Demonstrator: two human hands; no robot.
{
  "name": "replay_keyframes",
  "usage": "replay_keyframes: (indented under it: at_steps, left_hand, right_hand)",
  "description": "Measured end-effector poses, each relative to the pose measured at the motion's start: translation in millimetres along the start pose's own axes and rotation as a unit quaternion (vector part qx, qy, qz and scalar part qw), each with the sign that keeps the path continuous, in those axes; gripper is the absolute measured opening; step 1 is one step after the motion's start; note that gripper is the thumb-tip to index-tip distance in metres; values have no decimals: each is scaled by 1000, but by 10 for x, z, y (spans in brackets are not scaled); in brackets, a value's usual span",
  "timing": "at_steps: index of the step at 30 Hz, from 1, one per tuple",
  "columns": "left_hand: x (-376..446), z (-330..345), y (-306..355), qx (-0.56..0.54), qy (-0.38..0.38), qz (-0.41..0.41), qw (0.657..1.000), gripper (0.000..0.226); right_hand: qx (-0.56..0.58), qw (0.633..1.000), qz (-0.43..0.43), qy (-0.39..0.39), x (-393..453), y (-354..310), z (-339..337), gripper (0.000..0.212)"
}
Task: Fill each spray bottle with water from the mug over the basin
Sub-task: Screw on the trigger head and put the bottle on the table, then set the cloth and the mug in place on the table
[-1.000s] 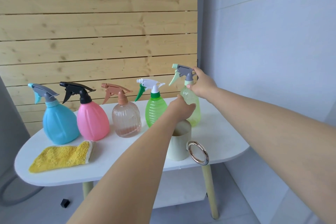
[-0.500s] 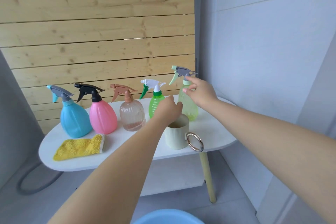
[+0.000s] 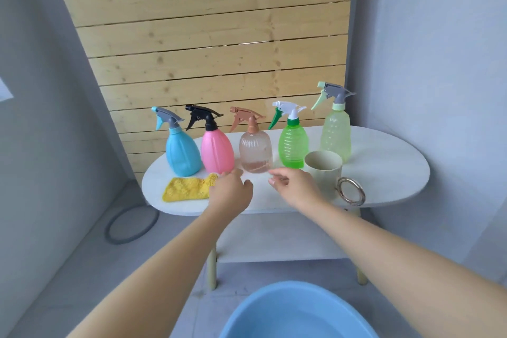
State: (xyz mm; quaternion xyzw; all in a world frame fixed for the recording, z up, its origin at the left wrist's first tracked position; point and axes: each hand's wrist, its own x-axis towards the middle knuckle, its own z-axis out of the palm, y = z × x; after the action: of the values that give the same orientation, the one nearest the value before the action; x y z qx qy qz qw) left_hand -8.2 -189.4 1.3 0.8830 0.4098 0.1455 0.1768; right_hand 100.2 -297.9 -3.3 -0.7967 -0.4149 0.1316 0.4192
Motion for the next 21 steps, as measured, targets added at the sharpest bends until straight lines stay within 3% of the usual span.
replay_keyframes:
  at_steps: [3, 8, 10, 14, 18, 21]
  left_hand:
    - [115, 80, -394, 101, 13, -60, 993, 43]
    - [486, 58, -902, 176, -33, -87, 980, 79]
    - [581, 86, -996, 200, -63, -81, 974, 75]
    - [427, 187, -1011, 214, -30, -27, 976, 69]
    - [76, 128, -1049, 215, -35, 61, 974, 81]
    - [2, 48, -1192, 204, -39, 65, 976, 78]
  right_hand:
    - [-29, 999, 1, -33, 92, 103, 291, 33]
    - [-114, 992, -34, -44, 252, 255, 528, 35]
    - [-131, 990, -44, -40, 286, 301, 571, 35]
    - [-115, 992, -38, -28, 285, 331, 593, 34]
    - [-94, 994, -35, -37, 211, 280, 615, 33]
    - [-130, 988, -51, -58, 148, 272, 640, 34]
